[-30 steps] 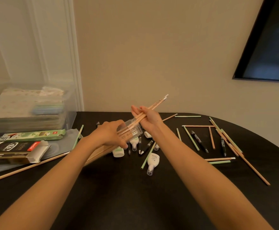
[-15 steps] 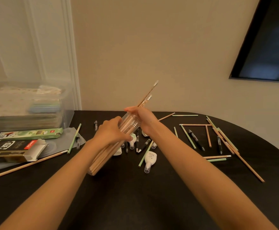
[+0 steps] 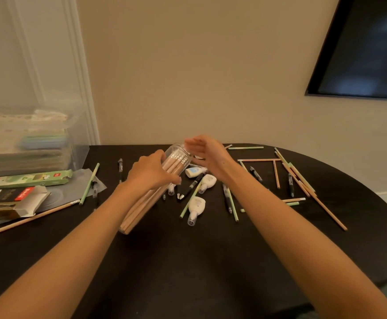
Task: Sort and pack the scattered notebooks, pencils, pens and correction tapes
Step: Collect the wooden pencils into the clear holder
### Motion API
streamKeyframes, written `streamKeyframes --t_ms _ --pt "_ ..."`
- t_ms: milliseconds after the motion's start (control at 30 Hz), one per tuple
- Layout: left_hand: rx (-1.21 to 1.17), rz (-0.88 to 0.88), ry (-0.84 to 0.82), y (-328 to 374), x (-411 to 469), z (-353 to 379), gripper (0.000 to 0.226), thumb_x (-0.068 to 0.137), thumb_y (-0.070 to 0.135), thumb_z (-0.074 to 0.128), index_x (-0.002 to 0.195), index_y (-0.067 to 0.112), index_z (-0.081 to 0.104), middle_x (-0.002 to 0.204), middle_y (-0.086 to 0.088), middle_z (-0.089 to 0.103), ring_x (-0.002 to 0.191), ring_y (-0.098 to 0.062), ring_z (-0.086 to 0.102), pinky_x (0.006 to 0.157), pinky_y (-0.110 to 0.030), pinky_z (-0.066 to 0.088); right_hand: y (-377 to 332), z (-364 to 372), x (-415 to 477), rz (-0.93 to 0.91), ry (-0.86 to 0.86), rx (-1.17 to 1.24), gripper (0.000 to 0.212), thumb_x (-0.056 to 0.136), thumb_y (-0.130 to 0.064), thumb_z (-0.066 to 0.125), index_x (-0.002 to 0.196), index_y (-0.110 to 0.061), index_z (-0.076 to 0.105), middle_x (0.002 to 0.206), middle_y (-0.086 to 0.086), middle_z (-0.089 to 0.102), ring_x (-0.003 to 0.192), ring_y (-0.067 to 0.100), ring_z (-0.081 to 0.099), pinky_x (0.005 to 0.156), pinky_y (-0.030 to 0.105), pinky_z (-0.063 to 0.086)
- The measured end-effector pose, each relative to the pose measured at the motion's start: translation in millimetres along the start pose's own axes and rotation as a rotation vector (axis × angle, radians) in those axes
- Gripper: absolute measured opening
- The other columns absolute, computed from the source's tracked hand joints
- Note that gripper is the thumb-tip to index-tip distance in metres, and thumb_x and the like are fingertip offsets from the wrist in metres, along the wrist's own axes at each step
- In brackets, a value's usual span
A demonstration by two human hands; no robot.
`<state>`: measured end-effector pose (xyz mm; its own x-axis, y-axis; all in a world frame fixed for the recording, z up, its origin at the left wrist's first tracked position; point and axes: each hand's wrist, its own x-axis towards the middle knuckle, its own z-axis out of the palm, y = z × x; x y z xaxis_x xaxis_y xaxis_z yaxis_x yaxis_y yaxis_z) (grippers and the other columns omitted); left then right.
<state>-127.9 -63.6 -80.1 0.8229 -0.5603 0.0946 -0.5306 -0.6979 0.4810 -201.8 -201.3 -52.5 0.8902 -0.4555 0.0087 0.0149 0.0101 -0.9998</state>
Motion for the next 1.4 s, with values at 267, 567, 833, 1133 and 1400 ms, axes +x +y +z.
streamKeyframes --t_ms 267,567,833,1133,1400 --pt "0.123 0.097 -0.071 47.1 0.9 32.8 0.076 0.065 0.05 0.073 0.129 0.025 0.039 0.126 -0.003 0.051 0.108 -0.023 0.05 0.075 -0.031 0.037 24.7 -120.5 -18.3 0.209 0.096 -0.657 0.022 0.095 -0.011 0.047 0.112 -0.007 0.061 0.099 0.008 0.066 0.082 0.013 0.065 0.067 0.021 0.053" --pt "0.11 0.157 -0.117 93.8 7.6 60.1 0.079 0.067 0.047 0.073 0.133 0.023 0.037 0.128 -0.006 0.05 0.113 -0.025 0.049 0.083 -0.035 0.043 64.3 -185.6 -32.0 0.171 -0.115 -1.578 0.027 0.09 -0.013 0.058 0.117 -0.014 0.059 0.122 0.01 0.055 0.109 0.025 0.054 0.095 0.036 0.047" --pt "0.128 0.166 -0.125 104.9 13.5 70.9 0.077 0.069 0.046 0.073 0.132 0.021 0.037 0.128 -0.005 0.051 0.11 -0.023 0.05 0.079 -0.032 0.039 70.7 -178.0 -24.6 -0.083 -0.185 -1.702 0.022 0.093 -0.015 0.049 0.115 -0.013 0.047 0.111 0.011 0.057 0.097 0.026 0.057 0.077 0.034 0.044" --pt "0.146 0.201 -0.133 130.1 19.6 76.6 0.063 0.07 0.045 0.072 0.12 0.021 0.043 0.118 -0.005 0.054 0.096 -0.019 0.048 0.077 -0.032 0.041 55.7 -211.0 -39.6 -0.227 -0.027 -1.407 0.027 0.093 -0.006 0.042 0.108 -0.006 0.064 0.117 0.009 0.055 0.11 0.022 0.052 0.095 0.031 0.038" --pt "0.158 0.257 -0.193 172.7 25.2 104.5 0.066 0.067 0.047 0.072 0.119 0.023 0.041 0.117 -0.005 0.054 0.104 -0.025 0.052 0.078 -0.034 0.043 69.3 -279.1 -58.2 -0.022 0.37 -1.189 0.034 0.091 -0.002 0.048 0.122 -0.013 0.058 0.116 0.004 0.057 0.102 0.018 0.057 0.09 0.035 0.049"
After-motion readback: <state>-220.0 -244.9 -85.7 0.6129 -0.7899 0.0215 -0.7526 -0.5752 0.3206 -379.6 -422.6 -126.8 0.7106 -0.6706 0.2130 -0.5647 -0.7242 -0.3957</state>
